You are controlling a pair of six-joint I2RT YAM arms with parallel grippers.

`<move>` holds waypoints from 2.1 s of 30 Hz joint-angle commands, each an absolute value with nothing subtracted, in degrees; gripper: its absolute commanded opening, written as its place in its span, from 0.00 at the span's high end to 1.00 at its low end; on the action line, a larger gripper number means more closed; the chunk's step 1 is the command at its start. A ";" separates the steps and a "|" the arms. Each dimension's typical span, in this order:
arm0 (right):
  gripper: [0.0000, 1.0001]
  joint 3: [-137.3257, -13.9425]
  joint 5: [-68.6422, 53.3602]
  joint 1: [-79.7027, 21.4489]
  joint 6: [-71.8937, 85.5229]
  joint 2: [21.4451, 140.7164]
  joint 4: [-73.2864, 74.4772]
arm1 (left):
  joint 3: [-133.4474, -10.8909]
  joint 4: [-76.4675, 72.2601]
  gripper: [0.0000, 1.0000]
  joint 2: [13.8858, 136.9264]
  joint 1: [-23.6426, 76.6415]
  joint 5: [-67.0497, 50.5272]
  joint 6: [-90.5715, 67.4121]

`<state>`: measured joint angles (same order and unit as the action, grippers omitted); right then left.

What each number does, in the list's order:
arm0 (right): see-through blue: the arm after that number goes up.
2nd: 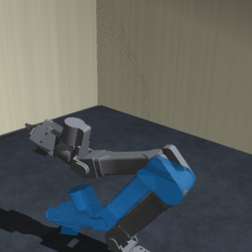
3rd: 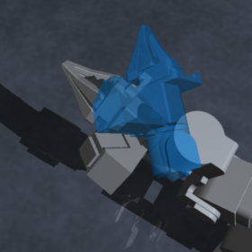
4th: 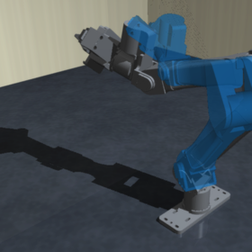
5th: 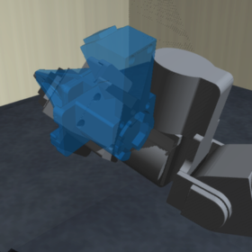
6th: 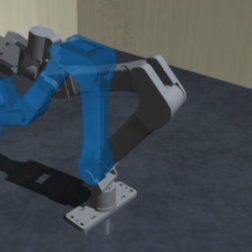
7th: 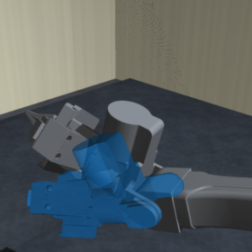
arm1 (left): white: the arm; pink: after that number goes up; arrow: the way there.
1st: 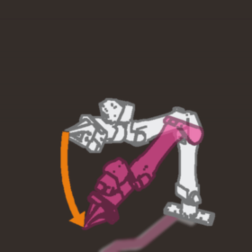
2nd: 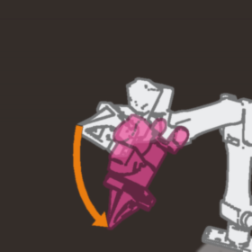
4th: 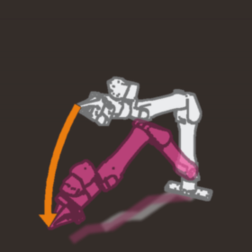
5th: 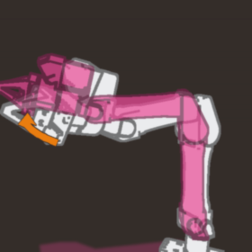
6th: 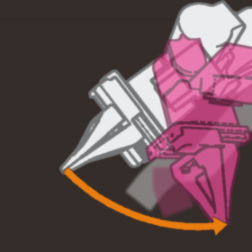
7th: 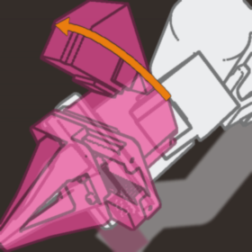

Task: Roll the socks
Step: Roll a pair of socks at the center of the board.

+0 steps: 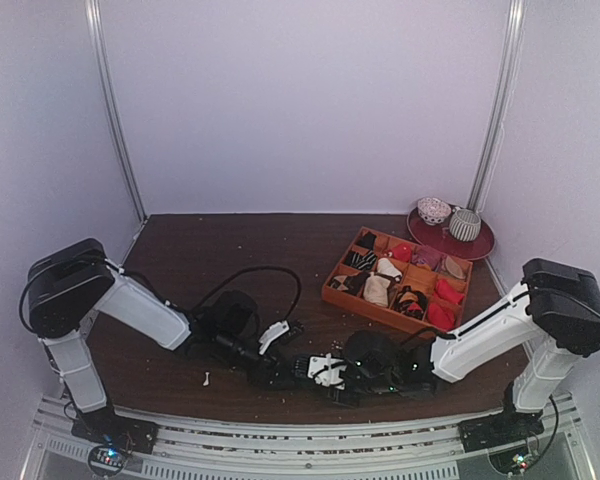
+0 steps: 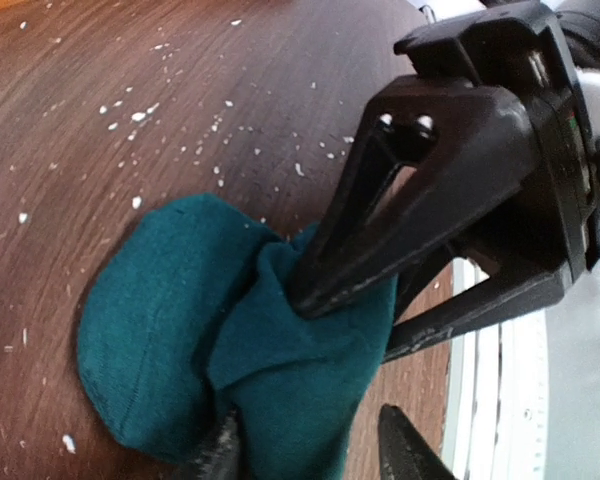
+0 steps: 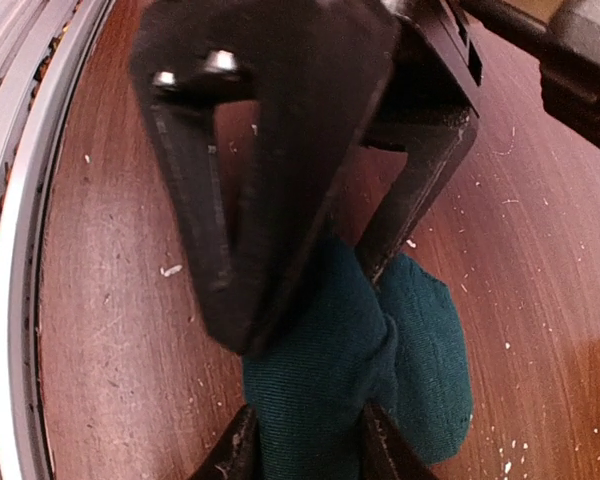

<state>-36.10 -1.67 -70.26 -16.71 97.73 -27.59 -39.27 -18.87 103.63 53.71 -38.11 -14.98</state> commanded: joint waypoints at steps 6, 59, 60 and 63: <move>0.71 -37.70 -7.36 -66.64 -7.36 100.68 -18.25 | -32.72 -16.22 0.44 91.85 54.40 -23.87 -7.82; 0.22 -38.85 -17.38 -55.06 -1.49 83.41 -17.07 | -30.44 -36.51 1.00 112.79 55.91 -30.22 -8.66; 0.07 -37.74 -17.94 -54.97 -1.84 81.67 -18.79 | -30.25 -36.54 1.00 112.89 55.94 -30.29 -8.84; 0.00 -38.93 -19.32 -54.05 -0.72 81.59 -16.95 | -29.82 -36.30 1.00 113.11 55.81 -30.24 -9.04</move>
